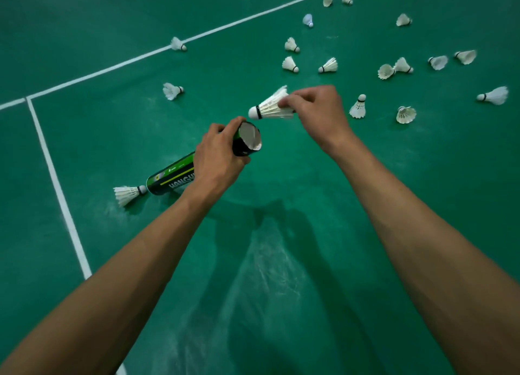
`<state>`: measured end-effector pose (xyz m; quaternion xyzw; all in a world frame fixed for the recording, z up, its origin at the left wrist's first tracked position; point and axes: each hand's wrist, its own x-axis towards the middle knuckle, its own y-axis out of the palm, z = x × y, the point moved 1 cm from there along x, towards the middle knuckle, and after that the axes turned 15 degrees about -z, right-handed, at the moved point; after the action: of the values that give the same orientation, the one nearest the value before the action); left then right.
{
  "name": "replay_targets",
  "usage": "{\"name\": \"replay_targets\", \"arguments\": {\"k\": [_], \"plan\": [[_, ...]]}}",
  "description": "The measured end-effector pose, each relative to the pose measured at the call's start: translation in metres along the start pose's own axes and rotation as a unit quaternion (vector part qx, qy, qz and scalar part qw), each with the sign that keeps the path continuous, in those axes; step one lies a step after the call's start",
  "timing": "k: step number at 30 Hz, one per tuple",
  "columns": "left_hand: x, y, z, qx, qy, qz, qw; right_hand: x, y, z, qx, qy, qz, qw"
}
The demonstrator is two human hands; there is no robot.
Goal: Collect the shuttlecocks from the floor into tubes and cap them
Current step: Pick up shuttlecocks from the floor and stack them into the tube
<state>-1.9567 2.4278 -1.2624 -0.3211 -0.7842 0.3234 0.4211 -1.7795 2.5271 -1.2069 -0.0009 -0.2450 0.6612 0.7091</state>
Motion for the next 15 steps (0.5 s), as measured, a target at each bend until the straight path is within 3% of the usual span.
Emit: {"name": "replay_targets", "arguments": {"k": [3, 7, 12, 15], "plan": [[0.006, -0.017, 0.010, -0.022, -0.019, -0.016, 0.999, -0.012, 0.011, 0.036, -0.063, -0.119, 0.043, 0.990], [0.011, -0.038, 0.021, -0.052, -0.045, -0.034, 0.997, -0.033, 0.030, 0.066, -0.101, -0.175, 0.125, 0.971], [0.013, -0.065, 0.035, -0.073, -0.053, -0.051, 0.995, -0.060, 0.061, 0.086, -0.080, -0.188, 0.239, 0.949], [0.014, -0.084, 0.046, -0.072, -0.053, -0.067, 0.994, -0.071, 0.077, 0.093, -0.015, -0.163, 0.235, 0.958]]}}
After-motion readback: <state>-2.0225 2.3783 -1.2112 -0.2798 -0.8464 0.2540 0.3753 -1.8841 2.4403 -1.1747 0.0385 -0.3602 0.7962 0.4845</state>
